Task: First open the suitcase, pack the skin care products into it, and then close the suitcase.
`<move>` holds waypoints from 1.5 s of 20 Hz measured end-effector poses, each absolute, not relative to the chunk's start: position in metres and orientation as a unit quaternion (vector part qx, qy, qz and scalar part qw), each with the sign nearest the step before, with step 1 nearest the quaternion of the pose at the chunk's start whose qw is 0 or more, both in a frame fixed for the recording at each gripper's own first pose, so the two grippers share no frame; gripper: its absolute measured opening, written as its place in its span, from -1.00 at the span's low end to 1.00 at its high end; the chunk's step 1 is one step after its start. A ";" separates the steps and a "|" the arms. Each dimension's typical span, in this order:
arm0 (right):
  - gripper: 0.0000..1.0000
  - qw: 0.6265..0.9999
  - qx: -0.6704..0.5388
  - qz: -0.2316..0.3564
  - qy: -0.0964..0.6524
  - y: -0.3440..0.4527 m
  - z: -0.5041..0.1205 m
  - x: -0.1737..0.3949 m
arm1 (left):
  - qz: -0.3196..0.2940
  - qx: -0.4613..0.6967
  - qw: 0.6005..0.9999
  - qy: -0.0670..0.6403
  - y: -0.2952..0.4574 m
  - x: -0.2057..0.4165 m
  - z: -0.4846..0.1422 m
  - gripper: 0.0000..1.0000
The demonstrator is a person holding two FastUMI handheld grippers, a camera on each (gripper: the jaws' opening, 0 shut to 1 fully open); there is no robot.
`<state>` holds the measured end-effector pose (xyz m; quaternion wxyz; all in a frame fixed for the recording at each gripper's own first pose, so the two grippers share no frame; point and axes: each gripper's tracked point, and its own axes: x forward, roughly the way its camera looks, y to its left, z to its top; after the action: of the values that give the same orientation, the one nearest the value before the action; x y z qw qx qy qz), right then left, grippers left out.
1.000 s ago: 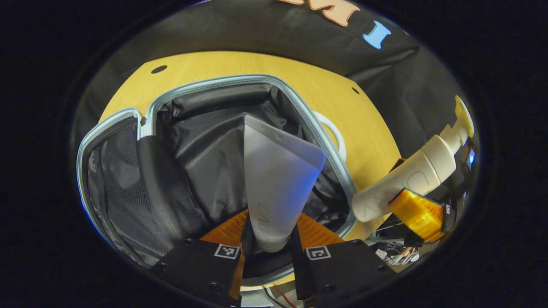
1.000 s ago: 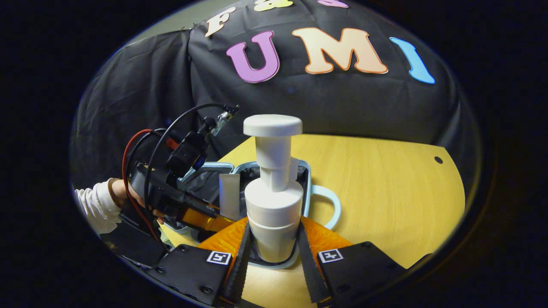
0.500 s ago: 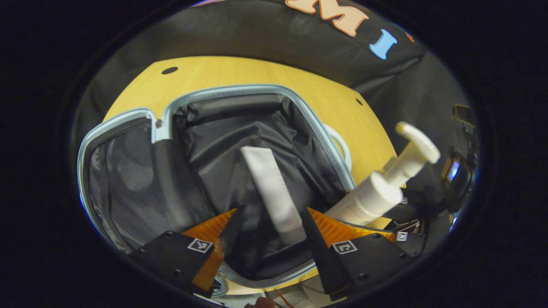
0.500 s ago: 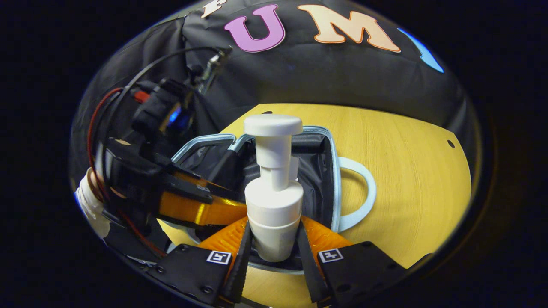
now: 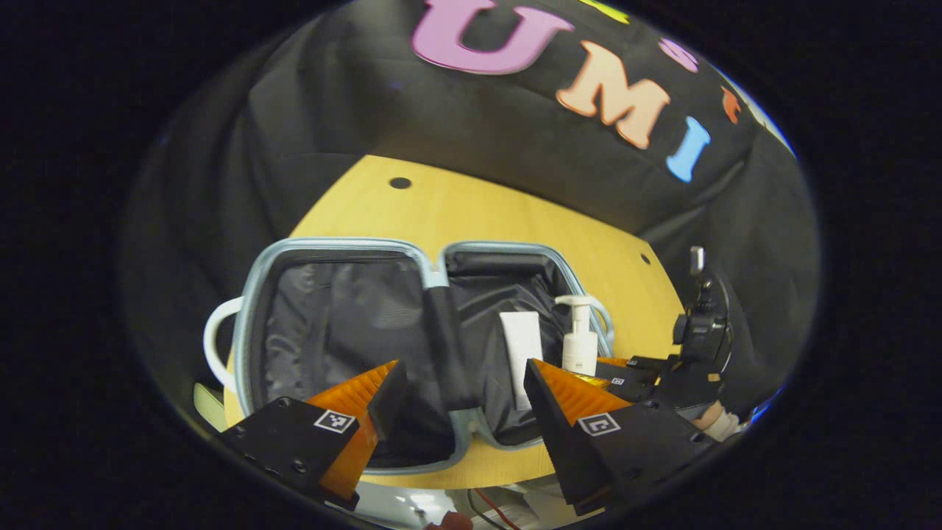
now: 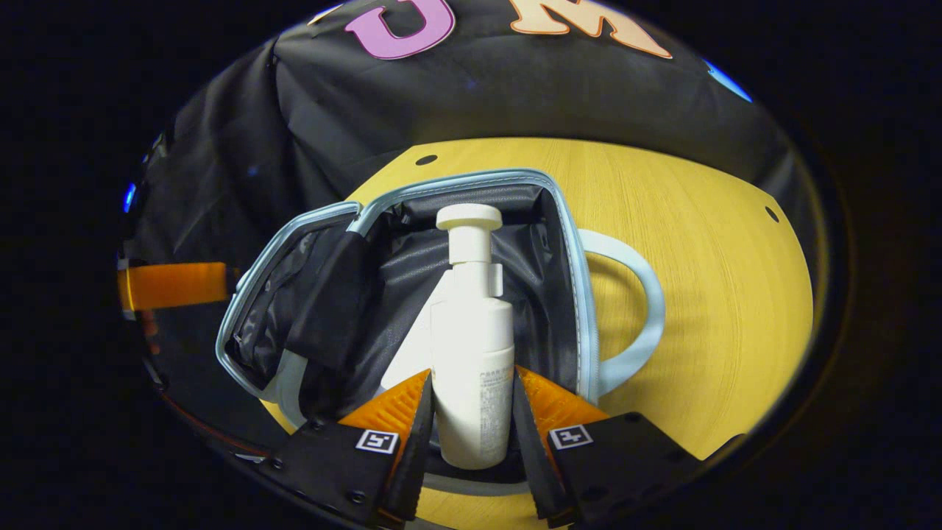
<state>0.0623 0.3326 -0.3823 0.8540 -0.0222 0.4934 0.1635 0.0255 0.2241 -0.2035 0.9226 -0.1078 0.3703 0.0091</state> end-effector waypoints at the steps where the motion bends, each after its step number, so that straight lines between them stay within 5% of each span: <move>1: 0.15 0.854 -0.026 0.161 0.495 0.333 -0.384 0.063 | 0.028 -0.120 0.926 0.357 0.239 0.018 -0.190 0.88; 5: 0.22 0.852 -0.014 0.163 0.497 0.342 -0.384 0.062 | 0.116 -0.142 0.929 0.322 0.320 -0.016 -0.169 0.87; 9: 0.96 0.865 -0.002 0.179 0.469 0.350 -0.365 0.059 | 0.208 -0.149 0.913 0.317 0.401 -0.026 -0.207 0.87; 15: 0.97 0.907 0.016 0.188 0.376 0.331 -0.294 0.059 | 0.223 -0.201 0.897 0.325 0.465 -0.008 -0.259 0.88; 21: 0.87 0.947 0.019 0.120 0.298 0.263 -0.219 0.060 | 0.206 -0.269 0.876 0.343 0.474 0.014 -0.299 0.80; 22: 0.97 0.951 0.013 0.107 0.291 0.249 -0.210 0.058 | 0.203 -0.280 0.873 0.343 0.472 0.017 -0.303 0.69; 26: 0.97 0.958 -0.007 0.057 0.281 0.199 -0.199 0.056 | 0.217 -0.294 0.861 0.353 0.479 0.016 -0.320 -0.63; 30: 0.97 0.960 -0.003 0.028 0.279 0.171 -0.197 0.050 | 0.204 -0.326 0.859 0.337 0.477 0.018 -0.313 -0.84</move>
<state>0.0502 0.1712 -0.1971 0.9598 -0.0028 0.2793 0.0281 0.0177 0.4767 -0.3130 0.8594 -0.3260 0.3369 0.2039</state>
